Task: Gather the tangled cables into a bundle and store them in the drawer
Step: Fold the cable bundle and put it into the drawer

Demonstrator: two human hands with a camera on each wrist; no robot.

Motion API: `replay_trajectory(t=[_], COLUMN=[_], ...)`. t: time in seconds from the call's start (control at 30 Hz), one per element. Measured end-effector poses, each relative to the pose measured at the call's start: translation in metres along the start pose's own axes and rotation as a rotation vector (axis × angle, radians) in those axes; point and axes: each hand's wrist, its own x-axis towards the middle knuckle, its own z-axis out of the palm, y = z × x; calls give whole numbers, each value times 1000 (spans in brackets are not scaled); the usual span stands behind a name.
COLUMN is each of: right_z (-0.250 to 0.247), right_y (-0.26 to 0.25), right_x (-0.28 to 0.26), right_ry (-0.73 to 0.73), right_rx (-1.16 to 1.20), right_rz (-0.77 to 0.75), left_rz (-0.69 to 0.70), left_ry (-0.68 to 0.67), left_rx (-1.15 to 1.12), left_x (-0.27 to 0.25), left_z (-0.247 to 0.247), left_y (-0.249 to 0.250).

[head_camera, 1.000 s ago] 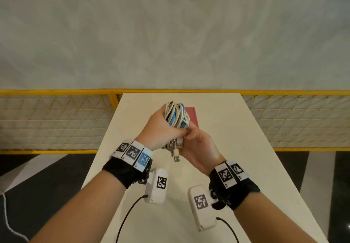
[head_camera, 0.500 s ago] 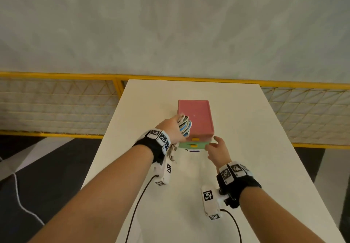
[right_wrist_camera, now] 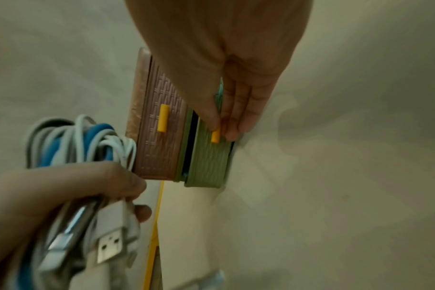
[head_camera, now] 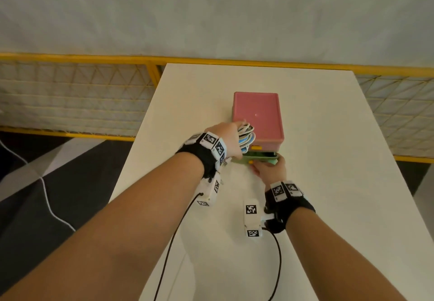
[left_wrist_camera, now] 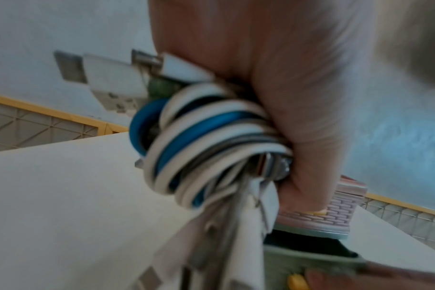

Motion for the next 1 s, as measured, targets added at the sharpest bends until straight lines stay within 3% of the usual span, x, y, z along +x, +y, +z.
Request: replay_trajectory(t=[0.1, 0.23, 0.37, 0.53, 0.7, 0.83, 1.0], right_z=[-13, -29, -26, -35, -48, -49, -54], right_y=[13, -2, -16, -5, 28, 30, 27], right_x=[-22, -27, -9, -31, -47, -43, -46], right_ry=[-5, 116, -21, -152, -184, -207, -254], right_rx=[-83, -346, -475, -466, -450, -452, -434], right_rz=[-17, -101, -277, -350, -407, -399, -513], left_rz=[-11, -16, -26, -59, -26, -115, -259], left_ry=[-4, -14, -8, -22, 244, 26, -164], left_rx=[19, 34, 36, -10, -161, -328, -103], left_x=[-2, 0, -1, -8, -38, -26, 9], left_z=[0, 3, 4, 5, 14, 33, 73], left_y=[2, 2, 3, 9, 32, 60, 71])
